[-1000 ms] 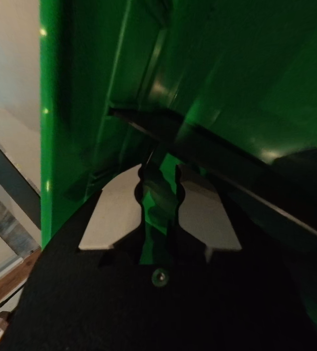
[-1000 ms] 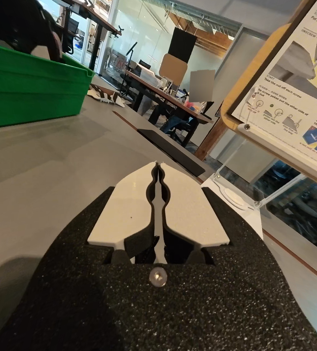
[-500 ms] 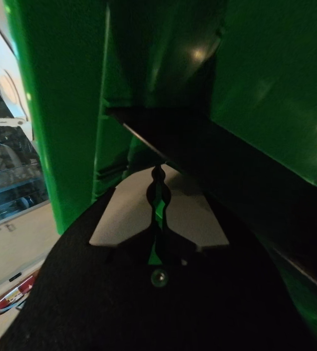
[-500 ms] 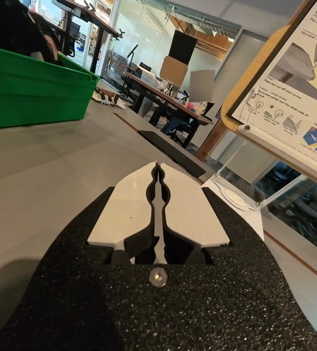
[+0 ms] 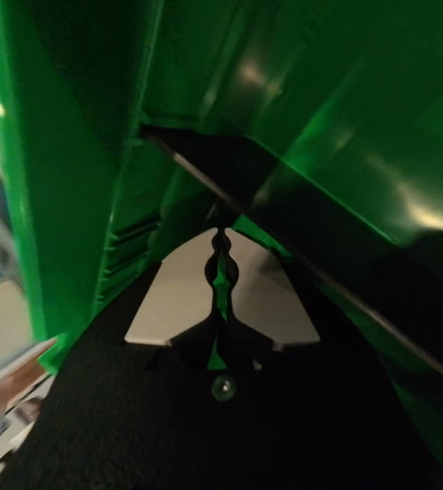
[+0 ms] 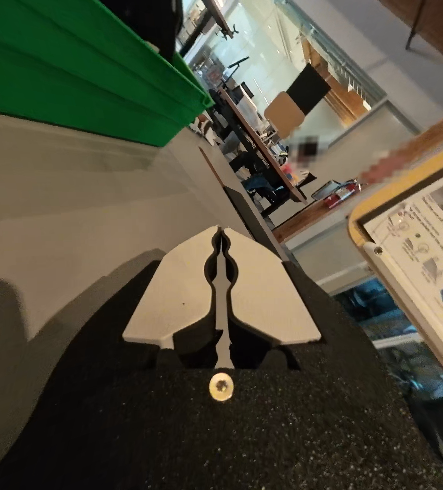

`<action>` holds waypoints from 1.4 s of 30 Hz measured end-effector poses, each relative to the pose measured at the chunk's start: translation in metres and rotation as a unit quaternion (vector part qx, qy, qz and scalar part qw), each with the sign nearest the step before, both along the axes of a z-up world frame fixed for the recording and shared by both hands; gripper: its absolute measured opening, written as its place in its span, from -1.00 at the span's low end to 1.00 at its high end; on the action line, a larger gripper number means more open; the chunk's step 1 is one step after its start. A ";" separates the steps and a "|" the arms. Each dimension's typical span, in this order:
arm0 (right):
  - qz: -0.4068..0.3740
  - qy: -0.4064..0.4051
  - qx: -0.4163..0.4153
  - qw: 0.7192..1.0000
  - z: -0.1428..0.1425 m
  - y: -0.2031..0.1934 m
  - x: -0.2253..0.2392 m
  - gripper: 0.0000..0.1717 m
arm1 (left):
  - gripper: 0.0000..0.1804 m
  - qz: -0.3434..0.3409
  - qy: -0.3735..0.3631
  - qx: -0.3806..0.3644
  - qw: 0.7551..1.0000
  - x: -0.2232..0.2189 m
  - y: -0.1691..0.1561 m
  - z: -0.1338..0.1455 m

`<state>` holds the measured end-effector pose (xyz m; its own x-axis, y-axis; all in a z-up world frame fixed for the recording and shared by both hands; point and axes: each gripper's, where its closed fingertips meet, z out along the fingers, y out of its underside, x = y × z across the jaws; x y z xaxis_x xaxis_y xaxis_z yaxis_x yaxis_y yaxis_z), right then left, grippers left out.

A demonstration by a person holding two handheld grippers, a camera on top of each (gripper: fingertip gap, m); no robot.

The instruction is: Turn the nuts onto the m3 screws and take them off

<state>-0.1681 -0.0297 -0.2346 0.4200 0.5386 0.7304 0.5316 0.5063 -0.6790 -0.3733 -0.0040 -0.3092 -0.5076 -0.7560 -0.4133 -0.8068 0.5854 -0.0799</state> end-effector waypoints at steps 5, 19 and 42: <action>0.006 0.024 -0.019 0.999 0.002 -0.001 0.002 -1.00 | -1.00 0.007 -0.003 0.000 1.000 -0.002 0.002 0.012; 0.046 0.000 -0.073 0.996 -0.008 -0.007 -0.026 -1.00 | -1.00 0.000 -0.034 0.028 0.999 0.013 0.005 0.014; 0.159 0.085 -0.249 0.952 -0.003 0.031 -0.149 -1.00 | -1.00 0.131 -0.189 0.097 0.968 -0.012 0.017 0.063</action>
